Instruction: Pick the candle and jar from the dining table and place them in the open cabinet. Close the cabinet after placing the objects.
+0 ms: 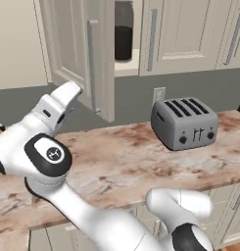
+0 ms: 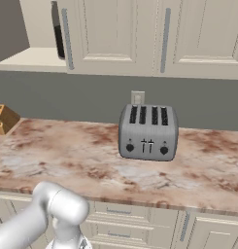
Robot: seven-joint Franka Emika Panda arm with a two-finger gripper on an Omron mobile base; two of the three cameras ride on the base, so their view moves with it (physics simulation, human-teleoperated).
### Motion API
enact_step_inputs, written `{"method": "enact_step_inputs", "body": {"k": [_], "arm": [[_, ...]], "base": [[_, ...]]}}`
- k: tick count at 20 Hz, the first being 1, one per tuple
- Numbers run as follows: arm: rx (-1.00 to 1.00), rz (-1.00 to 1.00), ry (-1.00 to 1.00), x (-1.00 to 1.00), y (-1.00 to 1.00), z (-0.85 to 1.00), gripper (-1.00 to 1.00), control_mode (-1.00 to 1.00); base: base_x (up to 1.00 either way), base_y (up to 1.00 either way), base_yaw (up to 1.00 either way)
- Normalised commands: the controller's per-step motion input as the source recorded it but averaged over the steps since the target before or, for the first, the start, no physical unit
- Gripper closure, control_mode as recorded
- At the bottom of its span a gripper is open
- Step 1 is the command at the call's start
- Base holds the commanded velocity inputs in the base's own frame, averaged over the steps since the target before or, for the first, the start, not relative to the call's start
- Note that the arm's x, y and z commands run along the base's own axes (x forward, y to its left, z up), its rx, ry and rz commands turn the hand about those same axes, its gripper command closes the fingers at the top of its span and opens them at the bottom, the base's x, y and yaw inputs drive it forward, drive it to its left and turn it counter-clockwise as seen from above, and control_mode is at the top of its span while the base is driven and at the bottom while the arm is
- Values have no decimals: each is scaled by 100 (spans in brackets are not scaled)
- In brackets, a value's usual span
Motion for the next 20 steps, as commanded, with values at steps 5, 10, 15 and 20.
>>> {"method": "enact_step_inputs", "body": {"k": [5,10,15,20], "arm": [[3,7,0,68,-85,9,-100,-100],[4,8,0,75,-79,19,-100,-100],[4,7,0,61,-74,24,-100,-100],[4,6,1,61,-60,17,-100,-100]], "base": [[0,0,0],[0,0,0],[0,0,0],[0,0,0]]}}
